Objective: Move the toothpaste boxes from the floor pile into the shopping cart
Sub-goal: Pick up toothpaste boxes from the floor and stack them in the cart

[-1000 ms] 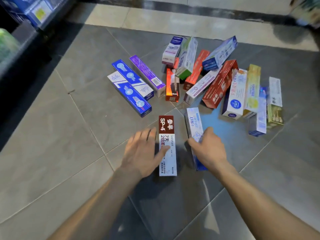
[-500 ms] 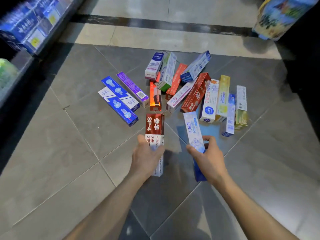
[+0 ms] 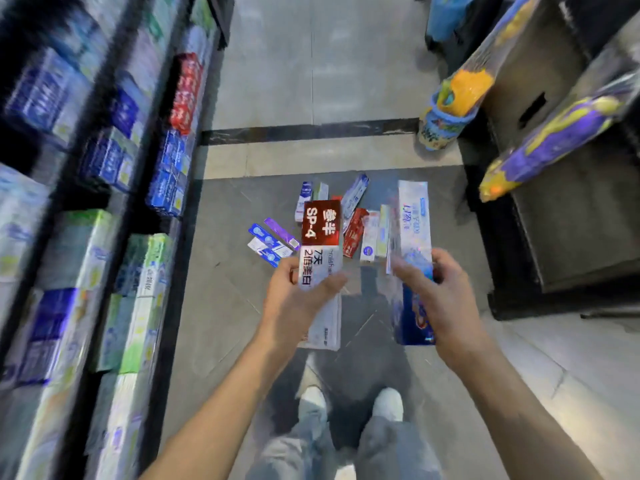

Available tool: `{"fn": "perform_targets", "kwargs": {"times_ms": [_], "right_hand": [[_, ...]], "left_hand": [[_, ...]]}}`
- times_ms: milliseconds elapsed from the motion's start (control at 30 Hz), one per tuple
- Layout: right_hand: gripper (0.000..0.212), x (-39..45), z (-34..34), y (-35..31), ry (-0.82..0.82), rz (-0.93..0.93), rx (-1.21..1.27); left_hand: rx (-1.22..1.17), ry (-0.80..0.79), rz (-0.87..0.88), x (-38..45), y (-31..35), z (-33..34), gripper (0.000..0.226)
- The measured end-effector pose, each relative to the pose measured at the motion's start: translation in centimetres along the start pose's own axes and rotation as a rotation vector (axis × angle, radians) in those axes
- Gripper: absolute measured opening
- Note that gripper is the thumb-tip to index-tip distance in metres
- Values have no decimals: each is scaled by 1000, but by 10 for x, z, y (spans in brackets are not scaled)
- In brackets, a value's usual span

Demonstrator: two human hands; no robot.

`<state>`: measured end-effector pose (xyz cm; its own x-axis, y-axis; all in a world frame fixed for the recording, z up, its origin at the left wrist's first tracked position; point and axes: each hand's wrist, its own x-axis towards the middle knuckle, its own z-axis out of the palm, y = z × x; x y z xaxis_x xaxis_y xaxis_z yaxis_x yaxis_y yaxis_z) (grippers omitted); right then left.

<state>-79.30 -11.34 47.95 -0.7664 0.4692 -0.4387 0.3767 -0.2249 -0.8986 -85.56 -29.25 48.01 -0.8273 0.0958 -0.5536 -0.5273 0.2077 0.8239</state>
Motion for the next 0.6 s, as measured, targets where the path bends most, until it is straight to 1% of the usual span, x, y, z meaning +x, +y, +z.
{"fn": "perform_targets", "kwargs": {"times_ms": [67,133,233,300,367,467,600], "right_hand": [[36,-40,-15,-60,18,17,75],[33,-71,-25,-100,12,-5,89],[30,-110,-50,-167,44,-55,104],[26,-139,-62,-201,63,-104,93],[23,-166,-72,-225,108,-155,102],[27,-207,-82,-241,229,-232,92],[31,-268,-91,-246,491,-284,178]], "left_hand": [[-20,-2,45,-47,57,0,44],[0,-4,94,-81,94,1,41],[15,14,226,-131,157,6,46],[32,-11,285,-159,186,14,49],[46,-77,323,-184,205,26,52],[83,-229,396,-214,221,52,55],[169,-514,519,-251,238,80,52]]}}
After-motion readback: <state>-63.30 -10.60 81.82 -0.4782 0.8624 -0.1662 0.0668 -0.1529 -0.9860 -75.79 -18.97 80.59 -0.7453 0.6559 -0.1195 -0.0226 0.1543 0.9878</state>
